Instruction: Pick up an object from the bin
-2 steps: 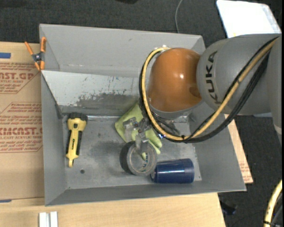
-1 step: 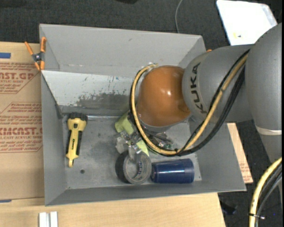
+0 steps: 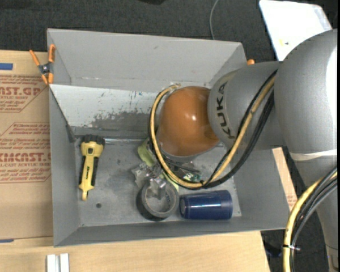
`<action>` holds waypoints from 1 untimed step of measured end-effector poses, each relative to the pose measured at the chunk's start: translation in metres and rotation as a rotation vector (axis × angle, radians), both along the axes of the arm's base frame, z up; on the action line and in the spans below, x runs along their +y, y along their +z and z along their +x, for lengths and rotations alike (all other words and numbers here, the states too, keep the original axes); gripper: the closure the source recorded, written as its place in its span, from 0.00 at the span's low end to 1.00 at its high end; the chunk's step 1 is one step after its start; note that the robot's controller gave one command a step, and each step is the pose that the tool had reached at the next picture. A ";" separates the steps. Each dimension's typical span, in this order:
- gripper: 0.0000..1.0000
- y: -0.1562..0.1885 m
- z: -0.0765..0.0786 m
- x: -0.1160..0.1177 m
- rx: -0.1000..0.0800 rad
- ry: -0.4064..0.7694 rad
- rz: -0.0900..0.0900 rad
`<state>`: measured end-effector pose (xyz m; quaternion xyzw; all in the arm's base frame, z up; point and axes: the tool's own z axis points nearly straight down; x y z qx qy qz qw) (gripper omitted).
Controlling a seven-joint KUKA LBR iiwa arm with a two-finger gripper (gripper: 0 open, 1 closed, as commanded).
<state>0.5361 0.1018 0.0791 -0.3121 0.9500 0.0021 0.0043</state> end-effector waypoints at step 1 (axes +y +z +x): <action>1.00 0.056 -0.014 0.012 0.001 0.238 -0.001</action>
Offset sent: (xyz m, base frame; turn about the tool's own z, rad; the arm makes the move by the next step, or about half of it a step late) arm 0.0018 0.0045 0.0943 -0.1659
